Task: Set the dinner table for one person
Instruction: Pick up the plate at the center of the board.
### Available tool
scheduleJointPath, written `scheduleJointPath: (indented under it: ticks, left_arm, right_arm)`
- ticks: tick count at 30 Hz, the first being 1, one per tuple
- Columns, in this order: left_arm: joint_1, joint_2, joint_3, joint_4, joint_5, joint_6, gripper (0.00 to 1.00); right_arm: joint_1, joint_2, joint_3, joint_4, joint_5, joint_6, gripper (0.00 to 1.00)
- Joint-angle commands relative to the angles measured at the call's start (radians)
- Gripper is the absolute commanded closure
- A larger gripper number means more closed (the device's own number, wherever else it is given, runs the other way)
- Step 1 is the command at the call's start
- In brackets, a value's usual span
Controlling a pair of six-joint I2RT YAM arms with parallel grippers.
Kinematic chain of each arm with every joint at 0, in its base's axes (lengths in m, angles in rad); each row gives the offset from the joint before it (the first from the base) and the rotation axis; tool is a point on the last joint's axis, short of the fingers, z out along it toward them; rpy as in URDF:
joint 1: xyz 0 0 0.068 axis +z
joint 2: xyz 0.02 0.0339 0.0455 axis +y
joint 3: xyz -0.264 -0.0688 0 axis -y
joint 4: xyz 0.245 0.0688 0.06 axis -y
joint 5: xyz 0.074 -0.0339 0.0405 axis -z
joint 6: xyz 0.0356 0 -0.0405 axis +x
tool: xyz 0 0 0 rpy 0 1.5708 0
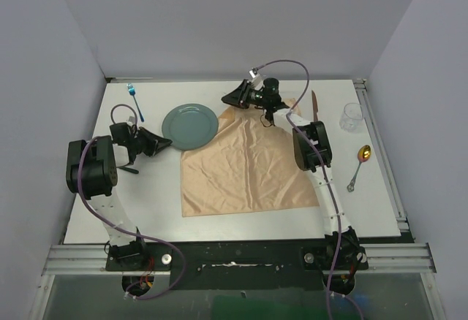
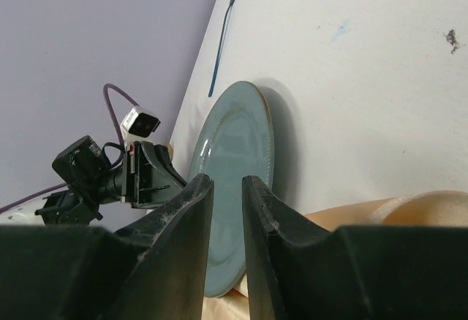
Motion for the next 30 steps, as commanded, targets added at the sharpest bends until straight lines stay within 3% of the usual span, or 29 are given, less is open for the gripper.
scheduleJointPath:
  ticks: [1,20,30]
  left_arm:
    - [0.004,0.051,0.031,0.025,-0.022,0.054,1.0]
    - [-0.02,0.131,0.108,0.063,0.059,0.045,1.0]
    - [-0.035,0.157,0.143,0.058,0.072,0.046,1.0]
  right_arm:
    - [0.012,0.026,0.04,0.072,-0.034,0.034,0.76]
    - [0.038,-0.002,-0.063,-0.122,-0.066,-0.159,0.76]
    - [0.039,0.006,-0.073,-0.147,-0.07,-0.174,0.79]
